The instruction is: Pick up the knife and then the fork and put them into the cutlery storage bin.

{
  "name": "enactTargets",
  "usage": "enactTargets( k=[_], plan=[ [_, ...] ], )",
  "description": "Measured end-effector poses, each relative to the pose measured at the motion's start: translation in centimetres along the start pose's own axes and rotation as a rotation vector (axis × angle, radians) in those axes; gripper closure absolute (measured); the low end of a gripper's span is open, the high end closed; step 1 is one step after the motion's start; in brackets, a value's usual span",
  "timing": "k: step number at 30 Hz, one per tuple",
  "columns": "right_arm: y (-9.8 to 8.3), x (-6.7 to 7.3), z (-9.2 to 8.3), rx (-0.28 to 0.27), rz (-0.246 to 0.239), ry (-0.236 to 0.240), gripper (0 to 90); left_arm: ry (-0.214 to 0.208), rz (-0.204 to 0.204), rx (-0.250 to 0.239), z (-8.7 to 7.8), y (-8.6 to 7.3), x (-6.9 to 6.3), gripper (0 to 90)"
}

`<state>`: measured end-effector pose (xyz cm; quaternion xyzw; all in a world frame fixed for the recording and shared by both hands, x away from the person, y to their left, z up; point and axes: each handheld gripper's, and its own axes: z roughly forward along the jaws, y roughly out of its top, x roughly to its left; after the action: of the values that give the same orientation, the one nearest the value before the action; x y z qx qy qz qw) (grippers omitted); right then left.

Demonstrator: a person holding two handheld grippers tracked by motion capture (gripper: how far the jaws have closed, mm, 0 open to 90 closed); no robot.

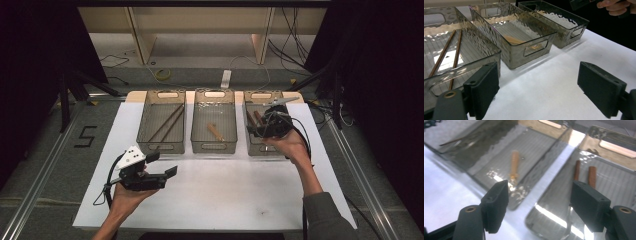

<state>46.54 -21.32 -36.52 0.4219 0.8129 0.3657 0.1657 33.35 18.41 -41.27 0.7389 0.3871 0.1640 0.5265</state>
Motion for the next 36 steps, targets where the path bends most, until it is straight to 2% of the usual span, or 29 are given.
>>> enactTargets(
  k=[8, 13, 16, 21, 26, 36],
  plan=[
    [-1.3, 2.2, -0.4, -0.032, -0.024, 0.043, 30.1, -0.003, 0.001, 0.001, 0.1, 0.0, -0.1, 16.8],
    [-1.9, 3.4, -1.2, -0.072, -0.034, 0.071, 29.7, -0.005, 0.004, 0.002, 0.1, 0.0, -0.1, 16.8],
    [-2.5, 3.9, -1.5, -0.099, -0.029, 0.084, 29.7, -0.009, 0.006, 0.006, 0.1, 0.0, -0.2, 16.8],
    [-3.6, 4.6, -1.8, -0.115, -0.027, 0.103, 29.6, -0.010, 0.007, 0.006, 0.1, 0.0, -0.2, 16.8],
    [-4.7, 5.3, -1.9, -0.142, -0.003, 0.140, 29.7, -0.012, 0.008, 0.008, 0.2, 0.0, -0.1, 16.8],
    [-6.4, 6.5, -2.0, -0.161, -0.003, 0.166, 29.4, -0.016, 0.006, 0.008, 0.2, 0.0, -0.2, 16.8]
  ],
)
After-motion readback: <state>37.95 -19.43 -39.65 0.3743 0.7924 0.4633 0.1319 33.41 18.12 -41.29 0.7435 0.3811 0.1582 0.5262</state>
